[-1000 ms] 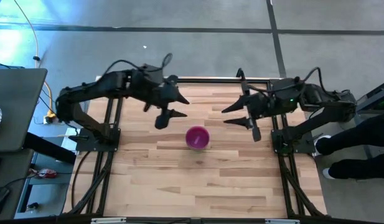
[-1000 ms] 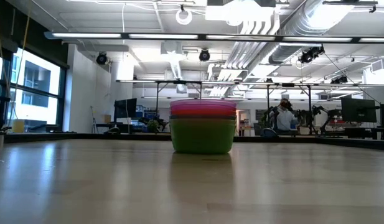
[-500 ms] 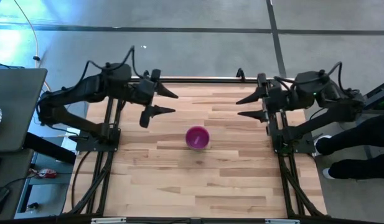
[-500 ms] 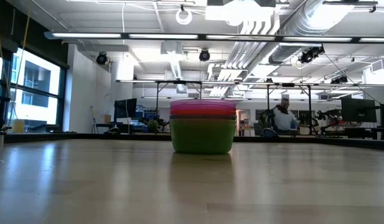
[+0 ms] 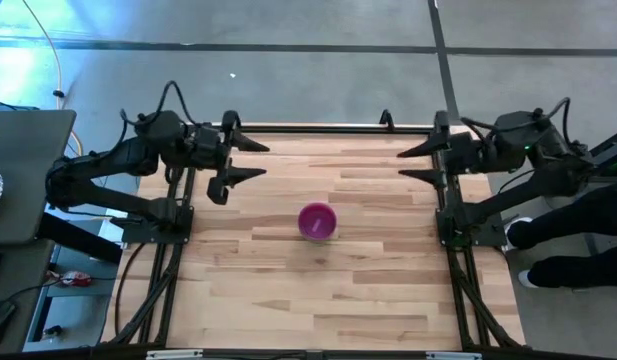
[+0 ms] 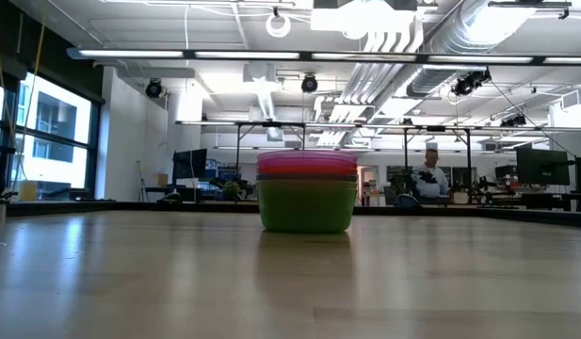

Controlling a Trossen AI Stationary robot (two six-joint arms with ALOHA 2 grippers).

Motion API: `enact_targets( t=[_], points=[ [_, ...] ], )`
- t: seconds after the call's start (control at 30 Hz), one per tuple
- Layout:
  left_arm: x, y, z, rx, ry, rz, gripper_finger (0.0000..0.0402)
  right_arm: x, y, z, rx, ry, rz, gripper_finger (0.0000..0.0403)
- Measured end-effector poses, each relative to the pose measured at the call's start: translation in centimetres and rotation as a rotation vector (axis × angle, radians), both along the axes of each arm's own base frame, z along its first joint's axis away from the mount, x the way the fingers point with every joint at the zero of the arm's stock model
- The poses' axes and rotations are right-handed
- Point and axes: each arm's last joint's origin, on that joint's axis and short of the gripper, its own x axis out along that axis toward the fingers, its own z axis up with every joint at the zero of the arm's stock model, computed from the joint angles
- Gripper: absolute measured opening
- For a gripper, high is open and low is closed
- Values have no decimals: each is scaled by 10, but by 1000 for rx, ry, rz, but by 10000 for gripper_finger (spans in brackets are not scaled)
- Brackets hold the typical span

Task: Nest bowls inside each other
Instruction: Return to Home Position

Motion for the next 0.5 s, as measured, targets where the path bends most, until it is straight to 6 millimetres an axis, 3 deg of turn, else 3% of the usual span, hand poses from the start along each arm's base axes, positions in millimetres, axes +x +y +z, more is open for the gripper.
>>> enact_targets(
  t=[0.3, 0.5],
  points=[
    [-13, 3, -2, -5, -33, 52, 216, -43, -11, -2, 42, 3, -156, 140],
    [-12, 10, -10, -11, -18, 102, 216, -60, -17, -39, 90, -39, -245, 140]
  ],
)
